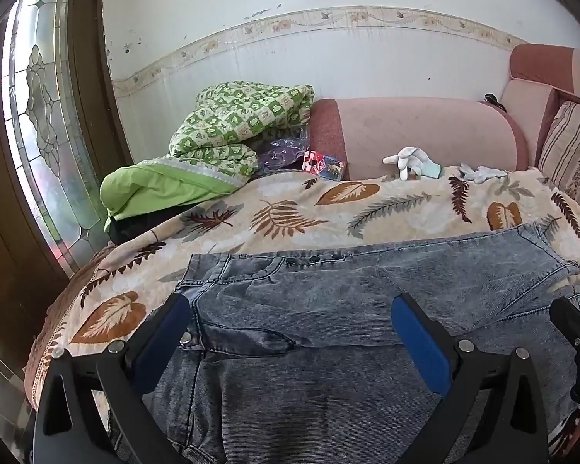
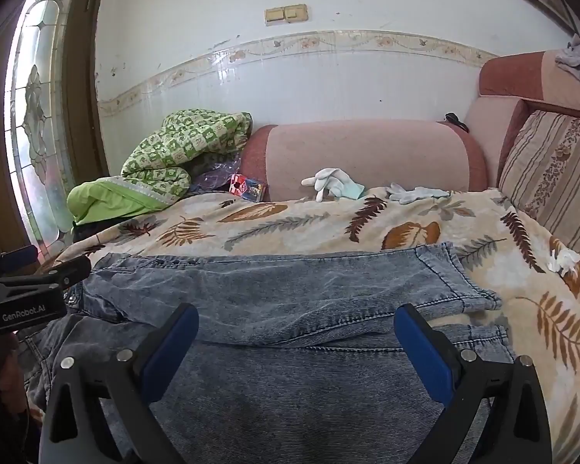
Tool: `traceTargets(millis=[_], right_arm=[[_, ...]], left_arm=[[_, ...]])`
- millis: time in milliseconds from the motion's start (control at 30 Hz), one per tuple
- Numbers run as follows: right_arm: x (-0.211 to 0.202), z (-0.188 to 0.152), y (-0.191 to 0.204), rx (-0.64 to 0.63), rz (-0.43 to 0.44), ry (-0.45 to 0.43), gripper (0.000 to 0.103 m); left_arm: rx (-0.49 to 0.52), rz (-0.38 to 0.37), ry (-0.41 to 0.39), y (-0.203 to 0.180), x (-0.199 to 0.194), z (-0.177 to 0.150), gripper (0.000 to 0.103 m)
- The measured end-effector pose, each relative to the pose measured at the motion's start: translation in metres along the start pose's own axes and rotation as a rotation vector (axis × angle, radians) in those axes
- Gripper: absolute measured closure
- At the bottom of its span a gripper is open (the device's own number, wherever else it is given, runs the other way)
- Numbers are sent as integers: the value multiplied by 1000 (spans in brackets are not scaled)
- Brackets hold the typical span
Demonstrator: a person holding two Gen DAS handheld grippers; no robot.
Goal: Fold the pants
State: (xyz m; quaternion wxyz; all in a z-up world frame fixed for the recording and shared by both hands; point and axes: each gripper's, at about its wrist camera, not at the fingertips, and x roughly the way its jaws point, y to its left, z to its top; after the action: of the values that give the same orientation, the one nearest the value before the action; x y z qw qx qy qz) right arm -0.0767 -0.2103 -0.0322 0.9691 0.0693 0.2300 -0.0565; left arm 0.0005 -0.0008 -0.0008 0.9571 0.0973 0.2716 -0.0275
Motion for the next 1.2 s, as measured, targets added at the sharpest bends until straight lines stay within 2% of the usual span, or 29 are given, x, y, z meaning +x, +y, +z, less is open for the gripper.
traceTargets(millis=[533, 1200], right_arm=[[1, 1, -4, 4, 3, 2, 1], [2, 1, -7, 26, -3, -7, 1]], left_arm=[[-3, -3, 6, 5, 3, -11, 0], [-4, -2, 9, 7, 5, -7, 0]])
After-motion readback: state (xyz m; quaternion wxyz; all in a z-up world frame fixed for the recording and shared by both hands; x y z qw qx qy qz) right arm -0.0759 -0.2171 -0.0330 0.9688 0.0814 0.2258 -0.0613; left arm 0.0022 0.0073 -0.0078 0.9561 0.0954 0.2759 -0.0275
